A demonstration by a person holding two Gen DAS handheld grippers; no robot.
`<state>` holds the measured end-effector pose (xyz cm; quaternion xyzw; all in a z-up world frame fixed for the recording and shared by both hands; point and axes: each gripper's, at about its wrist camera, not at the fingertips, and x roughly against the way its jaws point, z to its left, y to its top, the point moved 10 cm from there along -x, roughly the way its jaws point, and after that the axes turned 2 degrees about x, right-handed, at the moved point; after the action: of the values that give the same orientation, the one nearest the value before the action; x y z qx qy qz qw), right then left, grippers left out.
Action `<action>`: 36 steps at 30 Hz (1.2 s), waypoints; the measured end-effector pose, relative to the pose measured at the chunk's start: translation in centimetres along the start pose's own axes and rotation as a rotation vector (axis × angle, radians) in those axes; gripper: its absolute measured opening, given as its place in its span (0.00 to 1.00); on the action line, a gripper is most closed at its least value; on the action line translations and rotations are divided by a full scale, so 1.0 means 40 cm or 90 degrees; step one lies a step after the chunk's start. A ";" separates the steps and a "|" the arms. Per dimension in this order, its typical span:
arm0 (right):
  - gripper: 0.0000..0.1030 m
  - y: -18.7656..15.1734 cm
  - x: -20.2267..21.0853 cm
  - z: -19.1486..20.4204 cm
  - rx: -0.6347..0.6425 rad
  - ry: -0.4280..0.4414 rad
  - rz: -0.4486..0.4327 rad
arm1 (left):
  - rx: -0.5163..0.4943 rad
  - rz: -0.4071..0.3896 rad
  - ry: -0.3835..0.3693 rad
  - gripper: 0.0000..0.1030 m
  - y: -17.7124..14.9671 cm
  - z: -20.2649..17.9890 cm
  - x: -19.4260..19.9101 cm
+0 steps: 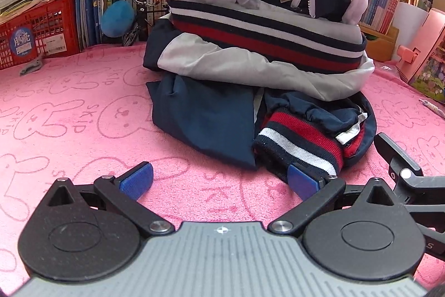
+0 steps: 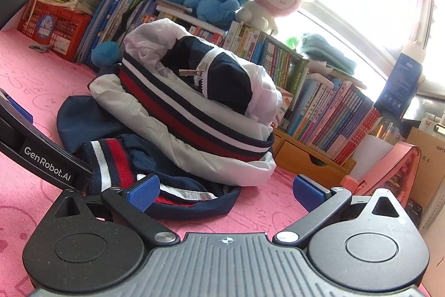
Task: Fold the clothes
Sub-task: 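Approach the clothes pile with both grippers open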
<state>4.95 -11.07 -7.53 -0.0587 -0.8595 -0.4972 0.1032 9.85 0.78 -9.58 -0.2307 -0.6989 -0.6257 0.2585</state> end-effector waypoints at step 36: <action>0.86 0.069 -0.267 -0.285 -0.476 0.112 0.138 | -0.020 0.009 0.013 1.00 -0.006 -0.001 -0.005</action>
<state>17.24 -19.56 -2.21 -0.1401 -0.5962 -0.7649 0.1997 9.85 0.70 -9.91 -0.2334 -0.6846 -0.6371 0.2664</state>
